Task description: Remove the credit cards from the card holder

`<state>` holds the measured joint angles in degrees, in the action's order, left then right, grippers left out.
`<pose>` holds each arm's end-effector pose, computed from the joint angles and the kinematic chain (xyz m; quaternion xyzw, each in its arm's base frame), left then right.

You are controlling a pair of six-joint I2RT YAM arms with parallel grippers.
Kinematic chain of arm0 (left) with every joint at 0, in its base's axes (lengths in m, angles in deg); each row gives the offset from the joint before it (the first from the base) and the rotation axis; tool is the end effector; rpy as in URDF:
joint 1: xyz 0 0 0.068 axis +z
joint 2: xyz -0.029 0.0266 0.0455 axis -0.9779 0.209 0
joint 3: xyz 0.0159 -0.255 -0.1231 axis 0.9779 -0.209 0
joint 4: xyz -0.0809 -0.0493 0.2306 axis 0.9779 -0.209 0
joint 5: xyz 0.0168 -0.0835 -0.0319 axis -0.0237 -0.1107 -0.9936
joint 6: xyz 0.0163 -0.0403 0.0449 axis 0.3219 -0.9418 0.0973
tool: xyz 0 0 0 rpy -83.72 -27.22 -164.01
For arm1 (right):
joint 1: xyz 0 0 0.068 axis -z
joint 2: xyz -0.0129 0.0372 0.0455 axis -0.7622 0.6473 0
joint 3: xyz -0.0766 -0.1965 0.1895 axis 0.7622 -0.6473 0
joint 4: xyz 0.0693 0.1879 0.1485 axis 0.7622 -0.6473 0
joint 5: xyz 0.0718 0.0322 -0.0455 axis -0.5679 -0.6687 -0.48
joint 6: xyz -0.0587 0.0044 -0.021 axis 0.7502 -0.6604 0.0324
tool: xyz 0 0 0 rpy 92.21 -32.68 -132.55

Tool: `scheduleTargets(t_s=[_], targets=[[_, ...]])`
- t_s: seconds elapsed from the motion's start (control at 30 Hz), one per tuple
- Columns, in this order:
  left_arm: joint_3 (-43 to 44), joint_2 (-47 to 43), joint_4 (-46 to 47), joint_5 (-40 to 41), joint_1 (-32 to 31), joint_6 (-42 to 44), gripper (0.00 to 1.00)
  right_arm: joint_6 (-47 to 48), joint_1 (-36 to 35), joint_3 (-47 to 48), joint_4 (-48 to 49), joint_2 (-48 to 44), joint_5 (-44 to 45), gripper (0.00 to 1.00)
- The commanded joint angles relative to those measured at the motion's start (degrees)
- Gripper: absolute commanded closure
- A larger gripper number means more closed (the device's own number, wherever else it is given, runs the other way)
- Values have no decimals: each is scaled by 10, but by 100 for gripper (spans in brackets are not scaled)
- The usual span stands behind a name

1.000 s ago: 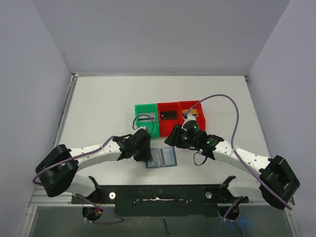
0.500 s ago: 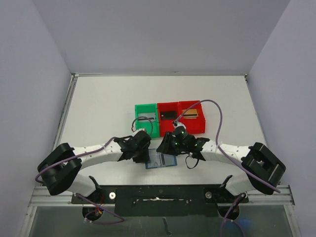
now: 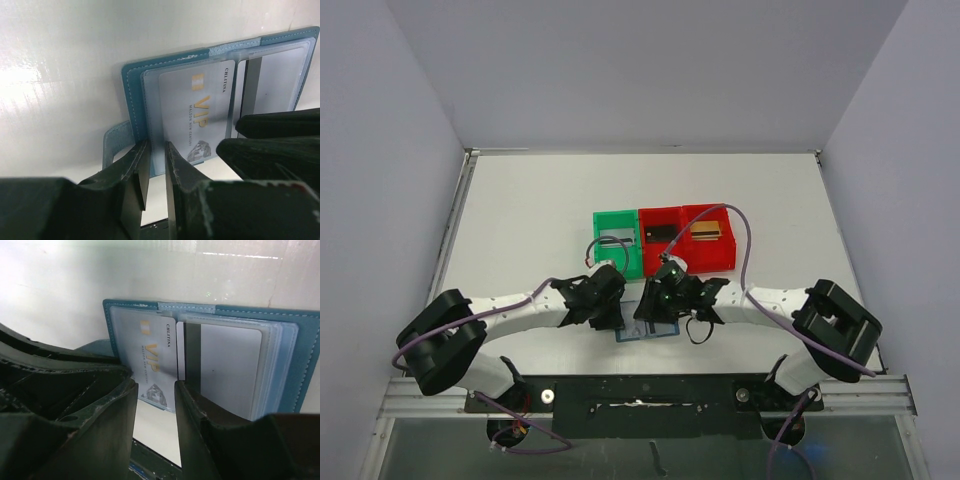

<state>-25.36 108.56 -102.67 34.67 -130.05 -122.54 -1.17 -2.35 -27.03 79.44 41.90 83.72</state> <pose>0.1547 -0.1936 0.1645 -0.0457 0.9710 -0.1696 0.1625 0.1703 0.2237 0.1714 0.0745 0.9386 0.3005 0.1523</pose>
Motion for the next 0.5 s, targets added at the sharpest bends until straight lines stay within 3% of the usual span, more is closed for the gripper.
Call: scheduleTargets(t_s=[0.0, 0.27, 0.47], targets=[[-21, 15, 24, 4, -4, -8, 83, -16, -12, 30, -38, 16, 36, 64], [-36, 18, 37, -2, -4, -12, 85, -29, -18, 31, -75, 24, 76, 66], [-36, 27, 42, -4, -8, -13, 87, -20, -12, -6, 48, 24, 6, 69]])
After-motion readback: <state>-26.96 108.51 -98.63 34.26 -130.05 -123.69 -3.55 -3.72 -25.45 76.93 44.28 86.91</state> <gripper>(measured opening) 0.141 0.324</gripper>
